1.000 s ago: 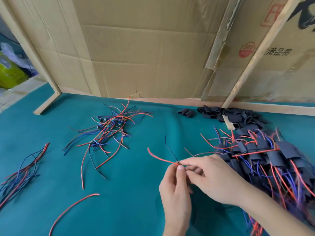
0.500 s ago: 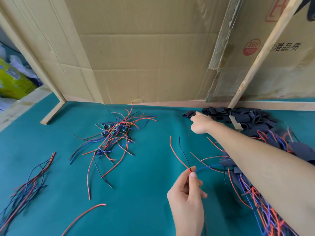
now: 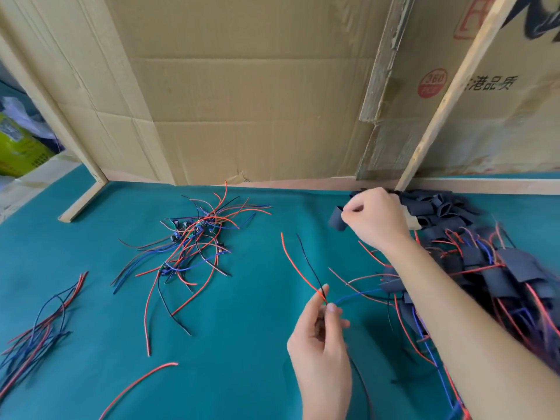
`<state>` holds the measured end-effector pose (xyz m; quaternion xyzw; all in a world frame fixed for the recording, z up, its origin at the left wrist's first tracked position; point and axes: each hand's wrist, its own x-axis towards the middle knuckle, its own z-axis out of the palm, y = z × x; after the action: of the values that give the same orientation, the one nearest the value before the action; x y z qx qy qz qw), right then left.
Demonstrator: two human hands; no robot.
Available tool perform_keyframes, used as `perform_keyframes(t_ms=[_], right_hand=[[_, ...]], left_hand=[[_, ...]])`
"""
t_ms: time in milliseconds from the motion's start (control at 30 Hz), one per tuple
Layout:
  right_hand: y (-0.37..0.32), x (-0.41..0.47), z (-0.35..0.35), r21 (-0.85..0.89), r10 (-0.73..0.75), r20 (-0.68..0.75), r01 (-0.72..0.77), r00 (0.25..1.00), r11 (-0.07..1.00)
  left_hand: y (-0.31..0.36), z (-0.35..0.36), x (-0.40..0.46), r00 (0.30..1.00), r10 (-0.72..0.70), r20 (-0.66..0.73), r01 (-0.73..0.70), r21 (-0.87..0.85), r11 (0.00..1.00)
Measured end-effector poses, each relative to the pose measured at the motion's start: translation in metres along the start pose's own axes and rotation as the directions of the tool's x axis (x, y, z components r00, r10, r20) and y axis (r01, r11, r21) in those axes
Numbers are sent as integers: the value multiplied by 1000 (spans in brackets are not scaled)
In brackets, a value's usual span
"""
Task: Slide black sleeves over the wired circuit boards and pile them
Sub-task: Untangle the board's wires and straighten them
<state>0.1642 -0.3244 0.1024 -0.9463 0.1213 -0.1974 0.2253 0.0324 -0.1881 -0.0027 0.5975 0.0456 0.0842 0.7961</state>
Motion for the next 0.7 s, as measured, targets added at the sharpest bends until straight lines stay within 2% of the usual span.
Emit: perform_keyframes(t_ms=[67,133,267,400,600,700], right_hand=[[2,-32,-13,172,-36,24,31,999,985],[1,-65,-22,320,-25,81,-2,996,947],[-2,-107,-8,454,-66,120,4,991,891],[3,-120,6,679,15,148,-113,989,725],[12,-133,7,799,-30,228,-170,973,577],[14,-134,3,818,-34,266,-207,963,537]], left_hand=[[1,0,1,1000,3,-22,-3,-16,1000],[2,2,2,999,-8,-43,7,-39,999],[0,-1,2,998,-20,-54,19,-13,1000],[0,-2,1,1000,-11,-29,12,13,1000],[2,-4,0,1000,-27,13,26,22,999],[4,-5,1,998,-46,43,47,-4,999]])
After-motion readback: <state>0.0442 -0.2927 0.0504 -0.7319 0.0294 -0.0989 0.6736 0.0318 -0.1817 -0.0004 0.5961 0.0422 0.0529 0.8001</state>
